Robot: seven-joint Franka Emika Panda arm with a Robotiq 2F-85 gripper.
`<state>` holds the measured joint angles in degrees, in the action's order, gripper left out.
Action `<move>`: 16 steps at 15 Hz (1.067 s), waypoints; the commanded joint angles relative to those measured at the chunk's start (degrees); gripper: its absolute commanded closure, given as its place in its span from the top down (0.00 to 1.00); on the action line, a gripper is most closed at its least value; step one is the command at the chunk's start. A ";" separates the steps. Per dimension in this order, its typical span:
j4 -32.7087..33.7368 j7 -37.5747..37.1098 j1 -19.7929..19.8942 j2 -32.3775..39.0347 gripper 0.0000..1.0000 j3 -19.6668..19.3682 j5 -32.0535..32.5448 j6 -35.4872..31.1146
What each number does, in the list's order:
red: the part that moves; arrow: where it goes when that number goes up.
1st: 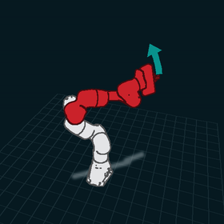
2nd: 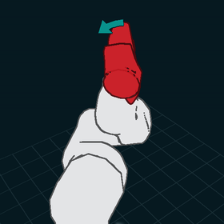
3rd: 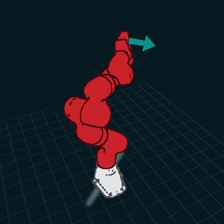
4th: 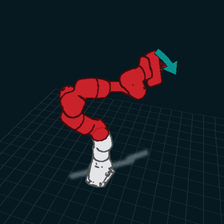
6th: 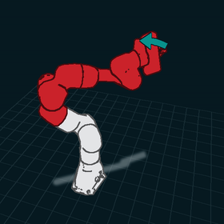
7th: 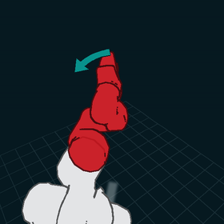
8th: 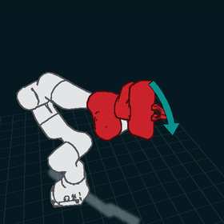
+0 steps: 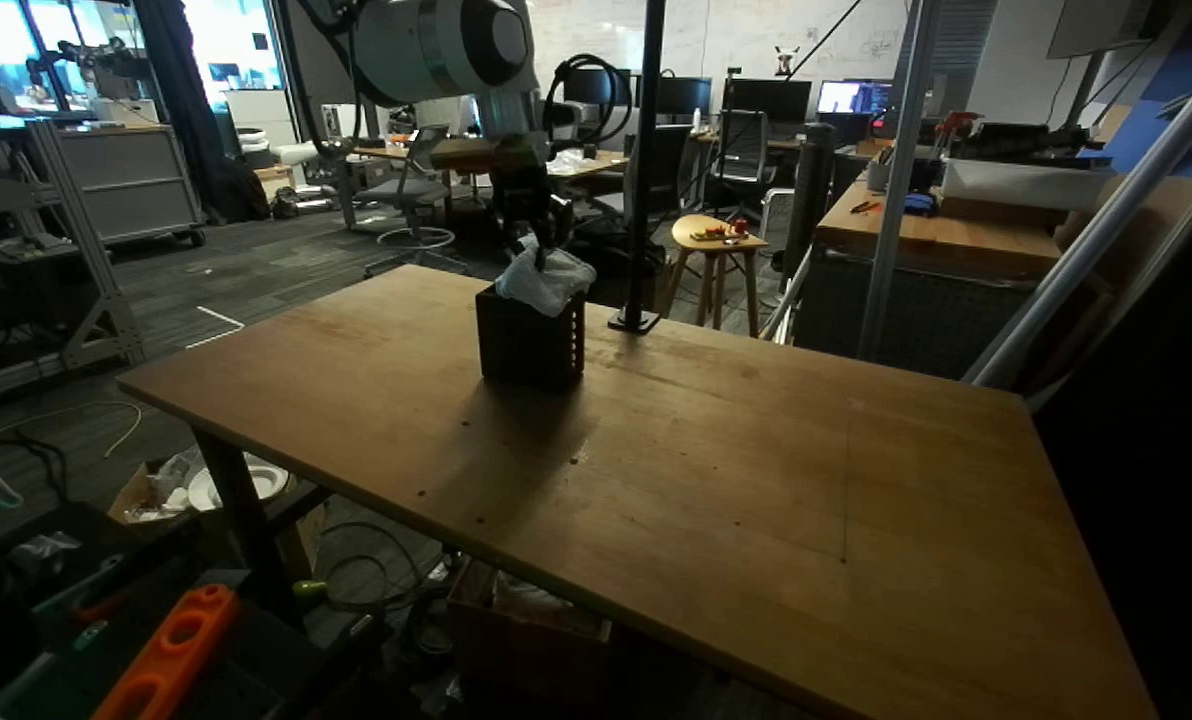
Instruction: Shove the cloth into the box
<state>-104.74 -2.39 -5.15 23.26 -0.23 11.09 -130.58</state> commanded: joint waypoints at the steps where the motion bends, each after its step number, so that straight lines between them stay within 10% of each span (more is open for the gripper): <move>1: 2.00 4.64 1.19 -0.69 0.05 1.78 -3.41 7.36; 16: 1.67 5.19 2.22 1.30 0.05 1.94 -6.34 7.16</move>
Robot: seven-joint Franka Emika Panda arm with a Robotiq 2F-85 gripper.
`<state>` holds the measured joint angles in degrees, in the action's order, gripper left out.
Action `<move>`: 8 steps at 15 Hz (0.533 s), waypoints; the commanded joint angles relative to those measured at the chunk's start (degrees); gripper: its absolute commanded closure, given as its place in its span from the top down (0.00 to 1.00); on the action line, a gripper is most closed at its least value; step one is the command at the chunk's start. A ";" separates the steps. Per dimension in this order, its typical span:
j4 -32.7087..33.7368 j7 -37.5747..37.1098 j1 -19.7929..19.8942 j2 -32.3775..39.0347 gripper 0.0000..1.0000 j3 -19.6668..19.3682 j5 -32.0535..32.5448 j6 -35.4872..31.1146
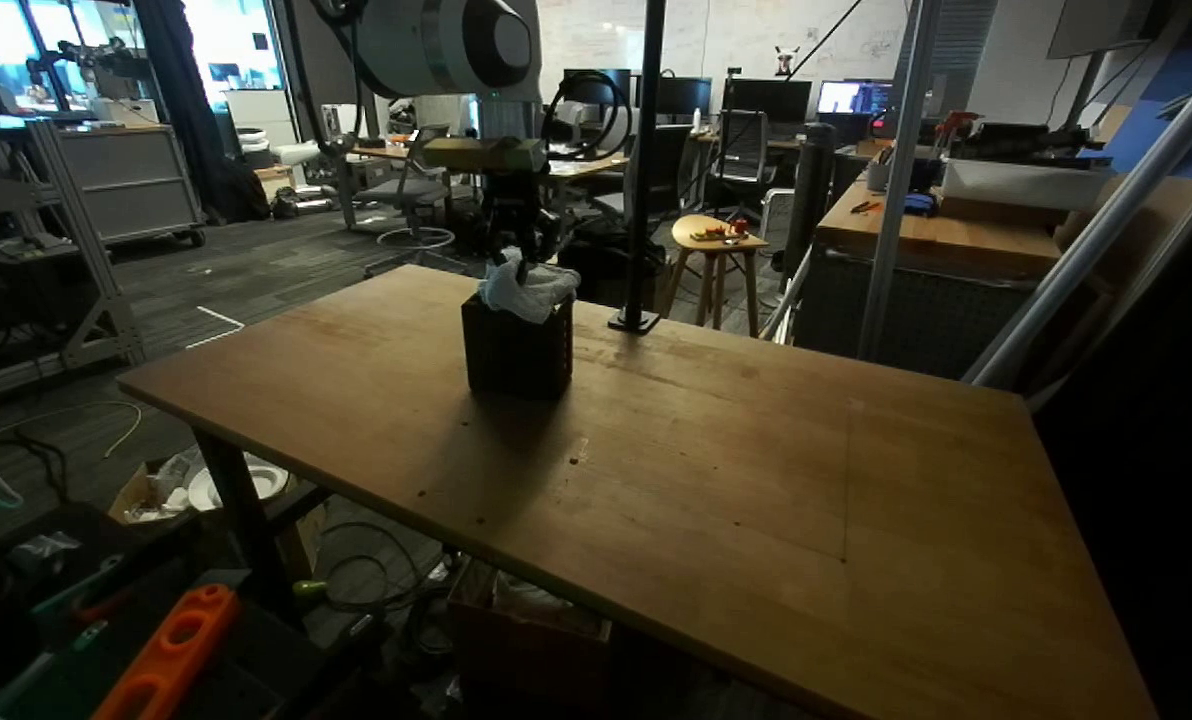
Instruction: Shove the cloth into the box
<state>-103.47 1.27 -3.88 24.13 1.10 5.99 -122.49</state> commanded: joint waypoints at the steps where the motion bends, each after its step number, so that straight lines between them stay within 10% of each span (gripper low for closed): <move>1: 0.23 1.81 1.00 0.62 0.05 0.68 -1.12 -1.43; 8: 0.02 10.93 1.22 3.87 0.05 3.43 -1.51 -8.05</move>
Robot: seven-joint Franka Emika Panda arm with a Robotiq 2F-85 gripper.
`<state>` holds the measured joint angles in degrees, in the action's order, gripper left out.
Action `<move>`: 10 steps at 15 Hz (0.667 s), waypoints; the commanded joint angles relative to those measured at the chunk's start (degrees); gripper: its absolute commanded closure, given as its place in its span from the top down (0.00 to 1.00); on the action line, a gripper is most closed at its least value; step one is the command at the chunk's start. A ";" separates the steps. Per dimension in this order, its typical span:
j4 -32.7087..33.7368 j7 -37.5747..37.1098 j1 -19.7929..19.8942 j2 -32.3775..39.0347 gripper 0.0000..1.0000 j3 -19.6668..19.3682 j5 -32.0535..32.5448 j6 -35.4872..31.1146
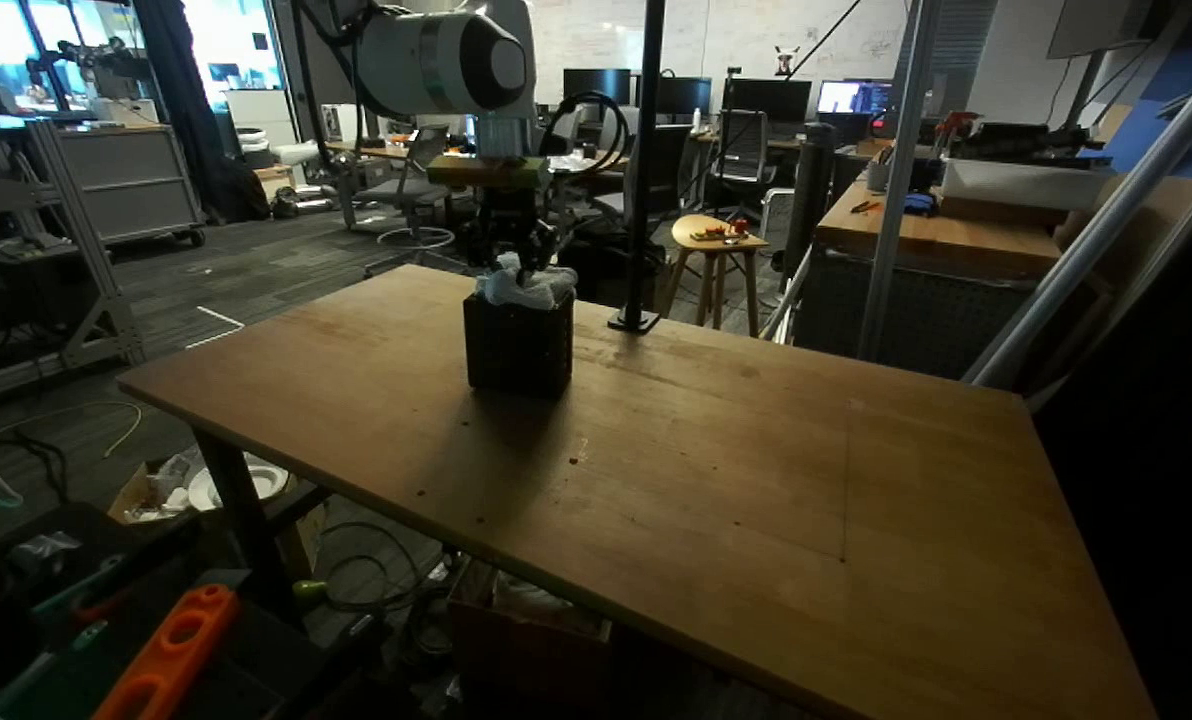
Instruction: Shove the cloth into the box
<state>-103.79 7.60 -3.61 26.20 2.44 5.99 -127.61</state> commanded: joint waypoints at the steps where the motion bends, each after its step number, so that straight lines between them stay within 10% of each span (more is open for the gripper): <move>1: 0.38 5.69 0.95 2.44 0.05 2.64 -1.77 -3.41; 10: -4.52 10.32 1.27 3.95 0.05 6.34 -6.37 -3.98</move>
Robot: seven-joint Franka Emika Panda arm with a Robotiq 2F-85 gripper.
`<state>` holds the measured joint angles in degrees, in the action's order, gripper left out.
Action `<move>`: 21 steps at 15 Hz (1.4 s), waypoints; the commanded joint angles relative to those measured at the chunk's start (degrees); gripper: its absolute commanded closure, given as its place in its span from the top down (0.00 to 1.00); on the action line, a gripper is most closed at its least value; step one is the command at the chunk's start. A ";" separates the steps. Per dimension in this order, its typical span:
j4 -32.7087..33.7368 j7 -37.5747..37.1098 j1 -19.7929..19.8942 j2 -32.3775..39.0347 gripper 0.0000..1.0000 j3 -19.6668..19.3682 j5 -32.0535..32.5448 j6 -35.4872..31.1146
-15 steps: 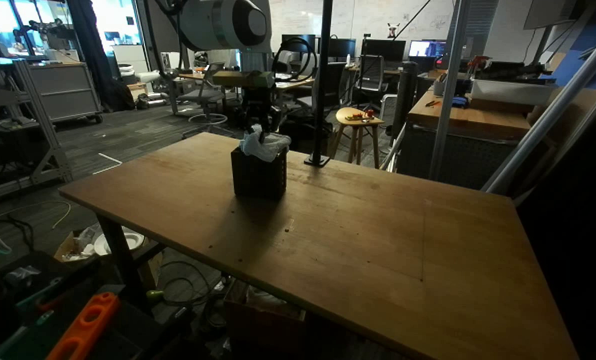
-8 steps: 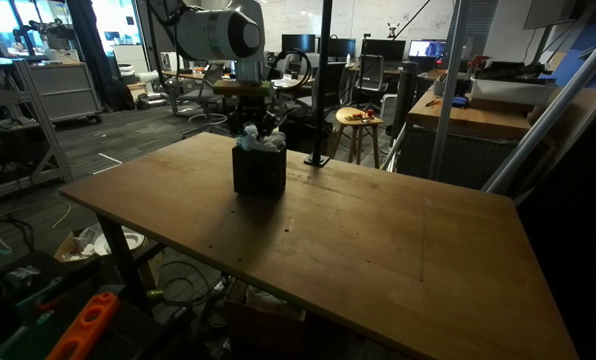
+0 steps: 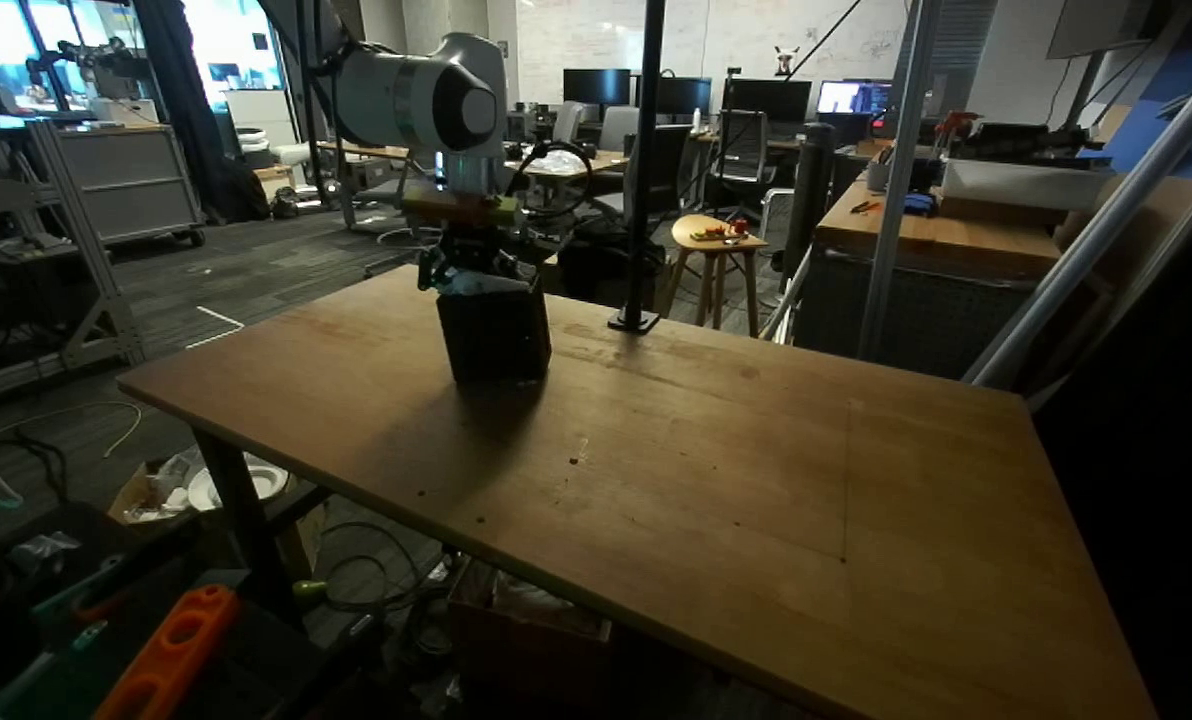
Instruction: Shove the cloth into the box
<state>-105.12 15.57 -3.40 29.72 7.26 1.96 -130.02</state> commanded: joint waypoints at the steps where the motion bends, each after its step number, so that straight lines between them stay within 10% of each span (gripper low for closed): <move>1: -3.84 2.42 1.18 0.05 0.05 1.78 -3.19 -1.80; 15: -8.45 -1.80 1.15 -8.42 0.05 -0.02 -5.14 -3.19; 16: -8.54 -3.18 0.55 -9.25 0.13 -0.53 -3.99 -2.88; 17: -8.68 -4.49 0.14 -10.07 0.44 -0.86 -3.08 -2.78; 21: -9.44 -10.67 -1.82 -14.03 0.55 -1.91 1.48 -2.50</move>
<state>-112.11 9.86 -3.01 20.50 6.85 0.23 -132.30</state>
